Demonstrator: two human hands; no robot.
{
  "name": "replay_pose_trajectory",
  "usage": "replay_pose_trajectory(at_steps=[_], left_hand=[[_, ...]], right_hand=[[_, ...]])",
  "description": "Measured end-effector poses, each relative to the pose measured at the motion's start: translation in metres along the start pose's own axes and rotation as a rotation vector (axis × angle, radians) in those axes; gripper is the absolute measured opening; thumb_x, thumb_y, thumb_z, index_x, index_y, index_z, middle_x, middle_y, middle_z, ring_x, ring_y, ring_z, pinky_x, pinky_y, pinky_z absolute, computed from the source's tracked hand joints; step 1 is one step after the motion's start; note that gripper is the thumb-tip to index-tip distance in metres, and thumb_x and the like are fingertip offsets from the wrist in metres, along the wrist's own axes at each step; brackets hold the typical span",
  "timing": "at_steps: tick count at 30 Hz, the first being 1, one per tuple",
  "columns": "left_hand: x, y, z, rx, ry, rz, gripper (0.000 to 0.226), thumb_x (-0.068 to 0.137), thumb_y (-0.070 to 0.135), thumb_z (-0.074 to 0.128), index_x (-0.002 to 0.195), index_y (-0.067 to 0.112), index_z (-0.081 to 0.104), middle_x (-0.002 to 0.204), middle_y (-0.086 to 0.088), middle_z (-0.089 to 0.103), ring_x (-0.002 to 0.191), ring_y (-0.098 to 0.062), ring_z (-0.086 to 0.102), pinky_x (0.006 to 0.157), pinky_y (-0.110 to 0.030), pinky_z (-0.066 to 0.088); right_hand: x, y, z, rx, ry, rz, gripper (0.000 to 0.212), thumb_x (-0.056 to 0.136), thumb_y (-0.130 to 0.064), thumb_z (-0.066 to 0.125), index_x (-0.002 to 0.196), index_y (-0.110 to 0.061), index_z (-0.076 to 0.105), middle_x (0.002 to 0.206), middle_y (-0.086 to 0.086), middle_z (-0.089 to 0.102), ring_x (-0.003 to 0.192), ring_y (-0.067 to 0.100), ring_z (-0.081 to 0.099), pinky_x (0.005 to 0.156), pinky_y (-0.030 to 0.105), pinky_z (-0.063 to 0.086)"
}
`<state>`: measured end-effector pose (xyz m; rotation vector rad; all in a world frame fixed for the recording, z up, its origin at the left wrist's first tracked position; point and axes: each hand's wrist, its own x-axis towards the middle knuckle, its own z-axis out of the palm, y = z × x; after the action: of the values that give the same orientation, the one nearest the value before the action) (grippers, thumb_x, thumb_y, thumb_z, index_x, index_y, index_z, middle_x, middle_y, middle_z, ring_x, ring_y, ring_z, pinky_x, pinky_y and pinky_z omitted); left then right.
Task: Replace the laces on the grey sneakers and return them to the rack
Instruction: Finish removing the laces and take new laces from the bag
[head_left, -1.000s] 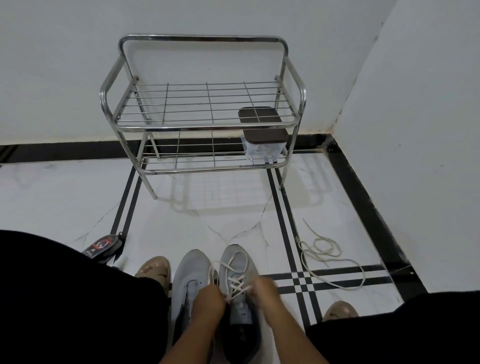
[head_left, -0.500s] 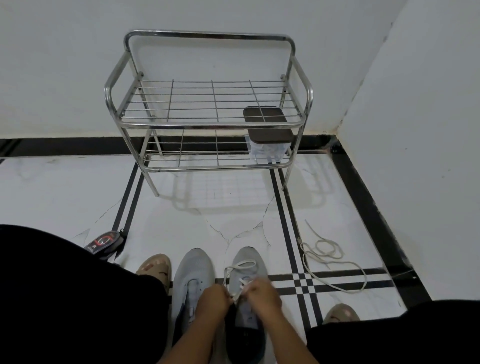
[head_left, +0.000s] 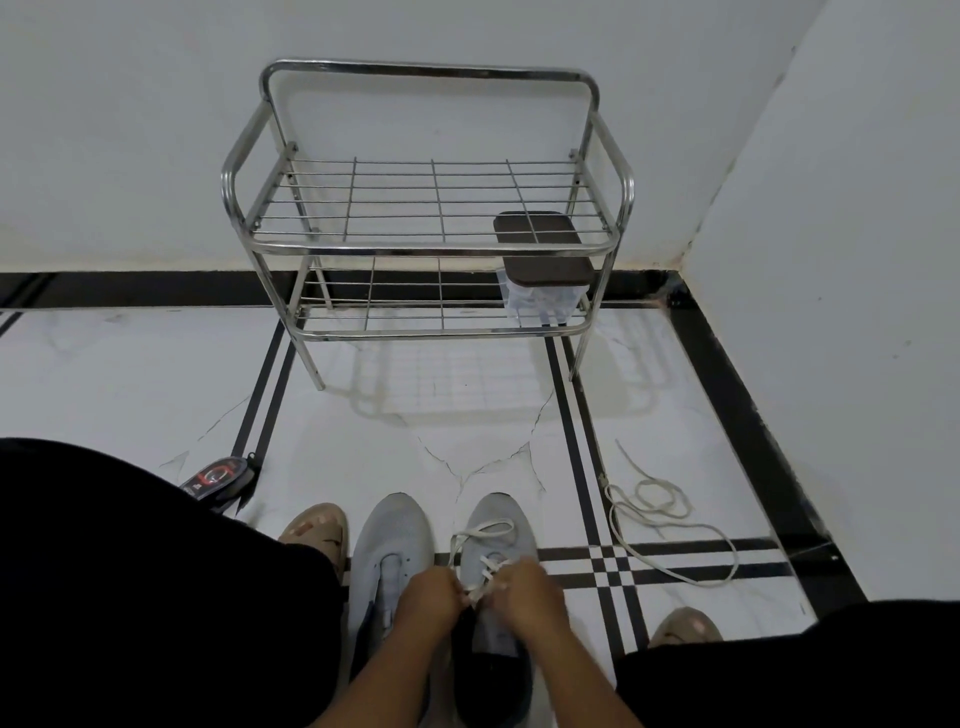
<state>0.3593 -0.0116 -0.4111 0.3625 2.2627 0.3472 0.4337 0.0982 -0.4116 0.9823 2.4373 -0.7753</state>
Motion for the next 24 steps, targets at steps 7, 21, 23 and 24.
replay_pose_trajectory(at_steps=[7, 21, 23, 24], left_hand=[[0.002, 0.004, 0.0, 0.015, -0.072, 0.031, 0.033, 0.094, 0.025, 0.054, 0.114, 0.002, 0.065, 0.12, -0.013, 0.066, 0.111, -0.024, 0.061, 0.09, -0.027, 0.048], [-0.007, 0.016, 0.02, 0.402, 0.079, 0.337, 0.042, 0.093, 0.024, 0.049, 0.135, 0.027, 0.047, 0.132, -0.009, 0.041, 0.118, -0.029, 0.048, 0.095, -0.038, 0.046], [-0.009, 0.018, 0.024, 0.484, 0.083, 0.361, 0.044, 0.092, 0.023, 0.051, 0.136, 0.024, 0.046, 0.133, -0.01, 0.038, 0.121, -0.029, 0.044, 0.096, -0.039, 0.045], [-0.009, 0.019, 0.024, 0.537, 0.069, 0.369, 0.043, 0.092, 0.024, 0.052, 0.134, 0.022, 0.048, 0.133, -0.01, 0.038, 0.121, -0.029, 0.043, 0.097, -0.038, 0.044]], right_hand=[[0.026, 0.028, -0.075, 0.681, 0.23, 0.389, 0.038, 0.093, -0.031, 0.057, 0.115, -0.001, 0.063, 0.099, 0.01, 0.065, 0.089, 0.026, 0.063, 0.07, 0.026, 0.047], [0.009, 0.029, -0.014, 0.177, -0.221, 0.188, 0.027, 0.092, -0.018, 0.053, 0.069, -0.011, 0.043, 0.105, 0.009, 0.064, 0.101, 0.024, 0.065, 0.086, 0.028, 0.052], [0.009, 0.027, -0.013, 0.18, -0.219, 0.188, 0.026, 0.093, -0.018, 0.051, 0.068, -0.012, 0.045, 0.115, 0.013, 0.066, 0.107, 0.027, 0.065, 0.086, 0.028, 0.051], [0.009, 0.027, -0.013, 0.189, -0.235, 0.196, 0.02, 0.092, -0.017, 0.051, 0.073, -0.013, 0.052, 0.117, 0.014, 0.066, 0.109, 0.028, 0.064, 0.085, 0.027, 0.051]])
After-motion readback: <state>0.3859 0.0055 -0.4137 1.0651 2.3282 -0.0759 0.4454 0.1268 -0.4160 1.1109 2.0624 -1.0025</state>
